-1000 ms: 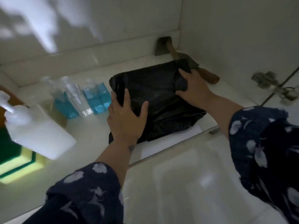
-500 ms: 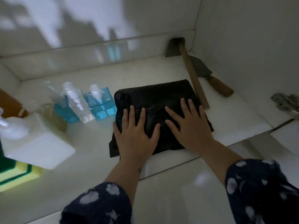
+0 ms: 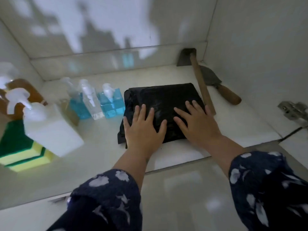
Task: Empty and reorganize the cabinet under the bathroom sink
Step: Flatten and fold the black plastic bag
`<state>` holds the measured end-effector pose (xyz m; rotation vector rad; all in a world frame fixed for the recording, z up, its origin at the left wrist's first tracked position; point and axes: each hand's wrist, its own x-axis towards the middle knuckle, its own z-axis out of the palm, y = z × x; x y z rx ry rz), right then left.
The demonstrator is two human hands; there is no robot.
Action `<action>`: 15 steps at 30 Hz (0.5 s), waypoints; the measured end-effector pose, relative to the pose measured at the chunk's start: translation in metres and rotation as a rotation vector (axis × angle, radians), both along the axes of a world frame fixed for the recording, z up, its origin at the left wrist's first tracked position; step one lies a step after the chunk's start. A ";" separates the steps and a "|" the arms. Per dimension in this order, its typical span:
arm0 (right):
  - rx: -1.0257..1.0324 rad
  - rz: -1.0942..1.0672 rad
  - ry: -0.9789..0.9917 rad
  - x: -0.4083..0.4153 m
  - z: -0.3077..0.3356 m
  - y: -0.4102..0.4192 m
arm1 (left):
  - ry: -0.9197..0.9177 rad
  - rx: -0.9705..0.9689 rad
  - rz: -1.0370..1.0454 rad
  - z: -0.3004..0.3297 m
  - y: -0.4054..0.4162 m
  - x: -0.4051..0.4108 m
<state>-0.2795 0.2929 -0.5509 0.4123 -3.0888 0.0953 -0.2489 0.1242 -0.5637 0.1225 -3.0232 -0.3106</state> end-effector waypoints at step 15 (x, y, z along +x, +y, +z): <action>0.007 0.001 -0.315 0.196 0.103 0.014 | -0.273 0.015 0.063 0.098 0.023 0.195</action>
